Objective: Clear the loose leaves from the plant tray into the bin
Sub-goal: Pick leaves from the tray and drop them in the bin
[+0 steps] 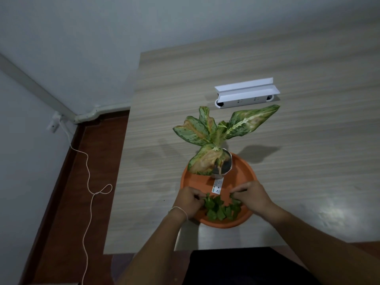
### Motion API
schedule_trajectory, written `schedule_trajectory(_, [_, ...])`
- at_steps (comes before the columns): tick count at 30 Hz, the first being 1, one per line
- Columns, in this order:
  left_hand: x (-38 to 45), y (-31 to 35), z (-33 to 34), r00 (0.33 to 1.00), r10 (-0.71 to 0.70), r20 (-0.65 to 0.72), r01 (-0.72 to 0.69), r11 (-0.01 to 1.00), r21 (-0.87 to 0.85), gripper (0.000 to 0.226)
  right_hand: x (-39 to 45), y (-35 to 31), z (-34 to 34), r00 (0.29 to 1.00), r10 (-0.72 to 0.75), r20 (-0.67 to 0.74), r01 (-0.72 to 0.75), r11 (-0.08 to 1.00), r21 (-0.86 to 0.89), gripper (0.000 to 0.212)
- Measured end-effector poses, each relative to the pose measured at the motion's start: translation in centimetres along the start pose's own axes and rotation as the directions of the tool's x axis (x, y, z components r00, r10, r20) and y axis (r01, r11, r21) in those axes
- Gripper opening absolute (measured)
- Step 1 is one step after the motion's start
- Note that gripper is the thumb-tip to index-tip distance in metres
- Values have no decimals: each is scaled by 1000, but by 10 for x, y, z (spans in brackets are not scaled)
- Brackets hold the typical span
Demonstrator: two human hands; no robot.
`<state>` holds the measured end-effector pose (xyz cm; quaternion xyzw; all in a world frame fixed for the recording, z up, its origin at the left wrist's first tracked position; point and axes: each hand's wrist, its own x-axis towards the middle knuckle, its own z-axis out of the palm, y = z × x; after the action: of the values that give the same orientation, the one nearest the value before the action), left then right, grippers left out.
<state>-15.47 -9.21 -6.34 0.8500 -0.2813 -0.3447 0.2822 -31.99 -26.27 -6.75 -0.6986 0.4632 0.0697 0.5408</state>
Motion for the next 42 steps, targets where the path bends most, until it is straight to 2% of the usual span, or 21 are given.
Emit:
schedule_trajectory(2, [-3, 1, 0, 999, -27, -24, 26, 998, -58, 21, 4, 3, -2, 999, 39, 7, -40, 992, 120, 29])
schedule_trajectory(5, [-7, 4, 3, 999, -32, 19, 31, 999, 21, 25, 9, 6, -7, 996, 88, 6, -87, 964, 253, 35])
schedule_trajectory(7, [-11, 6, 6, 999, -39, 37, 37, 997, 63, 26, 8, 8, -9, 994, 109, 3, -105, 949, 299, 33])
schedule_trajectory(12, [-15, 12, 12, 996, -85, -10, 85, 996, 37, 32, 5, 9, -10, 987, 161, 10, -149, 886, 439, 13])
schedule_trajectory(15, [-15, 14, 15, 995, -95, -19, 96, 993, 68, 38, 5, 8, -11, 985, 172, 24, -163, 864, 477, 12])
schedule_trajectory(18, [-15, 19, 19, 992, -117, -47, 121, 990, 71, 31, 3, 4, -12, 986, 161, 50, -163, 834, 528, 14])
schedule_trajectory(20, [-15, 21, 22, 989, -129, -75, 129, 992, -11, 23, 3, 3, -13, 985, 159, 68, -170, 815, 554, 15])
schedule_trajectory(22, [-17, 22, 24, 980, -174, -100, 158, 976, -147, 24, 2, 1, -14, 980, 165, 107, -196, 784, 589, 16])
schedule_trajectory(25, [-22, 20, 26, 957, -274, -99, 230, 919, -320, 21, 2, -2, -11, 971, 172, 168, -240, 692, 681, 20])
schedule_trajectory(28, [-28, 17, 26, 942, -330, -69, 260, 841, -475, 18, 3, -8, -4, 956, 174, 234, -292, 587, 755, 21])
schedule_trajectory(31, [-35, 13, 18, 927, -373, -25, 271, 717, -642, 12, 2, -13, 12, 928, 148, 342, -366, 527, 767, 22])
schedule_trajectory(36, [-53, -6, 1, 913, -409, -17, 245, 578, -779, 15, -4, -28, 46, 897, 109, 429, -430, 444, 786, 22])
schedule_trajectory(42, [-90, -50, -40, 894, -440, -81, 149, 464, -873, 14, -28, -67, 110, 857, 26, 515, -476, 424, 771, 12])
